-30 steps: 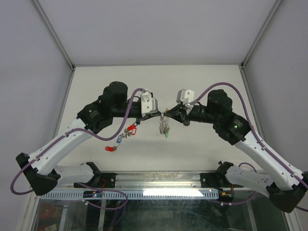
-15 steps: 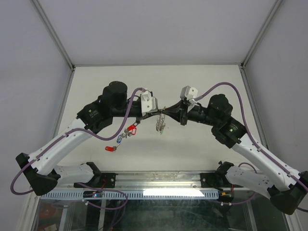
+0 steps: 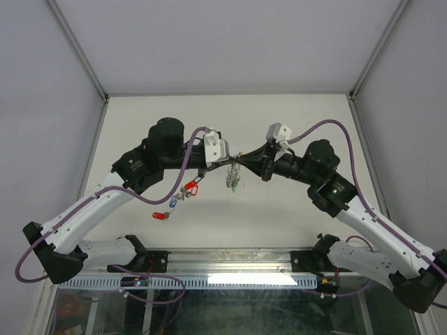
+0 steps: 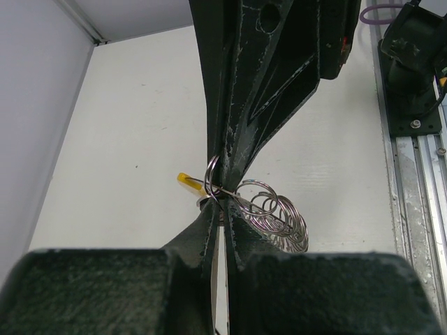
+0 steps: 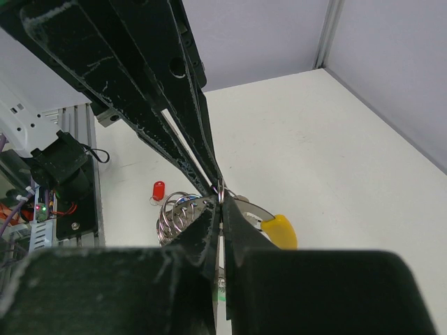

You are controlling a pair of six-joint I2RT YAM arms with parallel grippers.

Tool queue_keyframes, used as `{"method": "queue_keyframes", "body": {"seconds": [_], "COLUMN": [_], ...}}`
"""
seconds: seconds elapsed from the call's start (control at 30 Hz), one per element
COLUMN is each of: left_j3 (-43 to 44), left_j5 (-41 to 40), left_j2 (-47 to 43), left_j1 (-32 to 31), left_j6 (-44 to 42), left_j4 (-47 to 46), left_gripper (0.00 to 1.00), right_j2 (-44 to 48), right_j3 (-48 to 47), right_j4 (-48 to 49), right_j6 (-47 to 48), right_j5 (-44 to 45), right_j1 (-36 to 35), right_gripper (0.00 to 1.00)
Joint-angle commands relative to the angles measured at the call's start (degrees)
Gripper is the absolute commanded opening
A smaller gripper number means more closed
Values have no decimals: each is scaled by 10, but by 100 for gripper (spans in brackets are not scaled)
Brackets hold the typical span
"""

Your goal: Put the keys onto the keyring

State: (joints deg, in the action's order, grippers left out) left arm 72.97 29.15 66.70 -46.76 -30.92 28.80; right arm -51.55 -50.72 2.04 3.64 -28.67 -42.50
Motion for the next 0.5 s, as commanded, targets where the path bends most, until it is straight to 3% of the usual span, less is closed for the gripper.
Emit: {"method": "queue_keyframes", "body": {"seconds": [0.0, 0.47], "left_j3": [-15, -20], "left_j5": [11, -19], "left_j2": [-1, 11], "left_j1": [-5, -4], "left_j6": [-2, -17], "left_j4": [-18, -7], "left_gripper": [0, 0], "right_j2": [23, 38], "right_j3": [-13, -17], "right_j4": [129, 141], "right_j6": [-22, -30], "right_j5": [-3, -13], "right_j1": [-4, -5], "right_gripper": [0, 0]}}
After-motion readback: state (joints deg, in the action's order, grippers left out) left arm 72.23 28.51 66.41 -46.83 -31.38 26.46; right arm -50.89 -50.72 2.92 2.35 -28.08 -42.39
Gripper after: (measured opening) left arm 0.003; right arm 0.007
